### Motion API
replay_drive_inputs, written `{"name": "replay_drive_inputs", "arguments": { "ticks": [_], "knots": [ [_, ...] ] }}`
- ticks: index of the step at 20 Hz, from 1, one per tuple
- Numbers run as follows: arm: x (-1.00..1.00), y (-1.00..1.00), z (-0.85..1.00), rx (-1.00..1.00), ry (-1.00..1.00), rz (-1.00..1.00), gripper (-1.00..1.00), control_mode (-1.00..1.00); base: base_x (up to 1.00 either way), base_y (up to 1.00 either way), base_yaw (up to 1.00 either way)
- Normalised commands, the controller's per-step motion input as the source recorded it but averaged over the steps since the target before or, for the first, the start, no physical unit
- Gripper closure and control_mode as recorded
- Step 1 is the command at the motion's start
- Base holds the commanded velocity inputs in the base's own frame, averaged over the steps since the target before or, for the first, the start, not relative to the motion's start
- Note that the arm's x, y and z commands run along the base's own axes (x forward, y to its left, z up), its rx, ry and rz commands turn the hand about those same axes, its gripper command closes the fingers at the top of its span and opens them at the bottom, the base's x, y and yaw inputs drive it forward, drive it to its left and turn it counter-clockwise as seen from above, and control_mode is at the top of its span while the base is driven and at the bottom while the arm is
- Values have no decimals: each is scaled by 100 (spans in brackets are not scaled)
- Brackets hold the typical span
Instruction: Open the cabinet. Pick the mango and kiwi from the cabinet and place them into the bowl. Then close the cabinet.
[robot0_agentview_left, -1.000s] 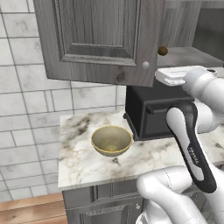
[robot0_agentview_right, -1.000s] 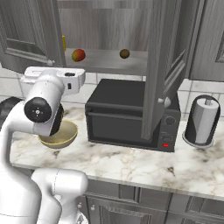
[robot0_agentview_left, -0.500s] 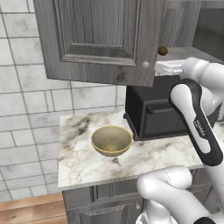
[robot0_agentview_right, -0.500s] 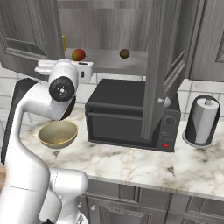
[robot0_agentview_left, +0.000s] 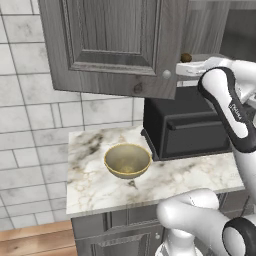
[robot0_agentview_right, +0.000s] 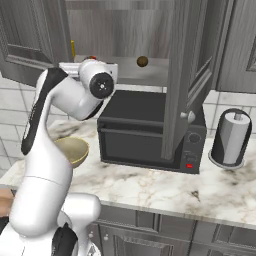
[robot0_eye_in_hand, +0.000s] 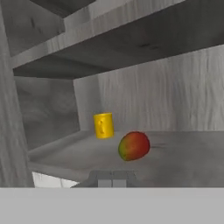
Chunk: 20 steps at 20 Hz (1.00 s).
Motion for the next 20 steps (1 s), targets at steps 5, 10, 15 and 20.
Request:
{"name": "replay_drive_inputs", "arguments": {
  "ticks": [5,10,15,20],
  "knots": [
    [37,-13,0,0,0,19,100,-100,0,0,0],
    [32,-13,0,0,0,17,100,-100,0,0,0],
    [17,-2,0,0,0,19,100,-100,0,0,0],
    [12,0,-5,0,0,22,100,-100,0,0,0]
  ]
}}
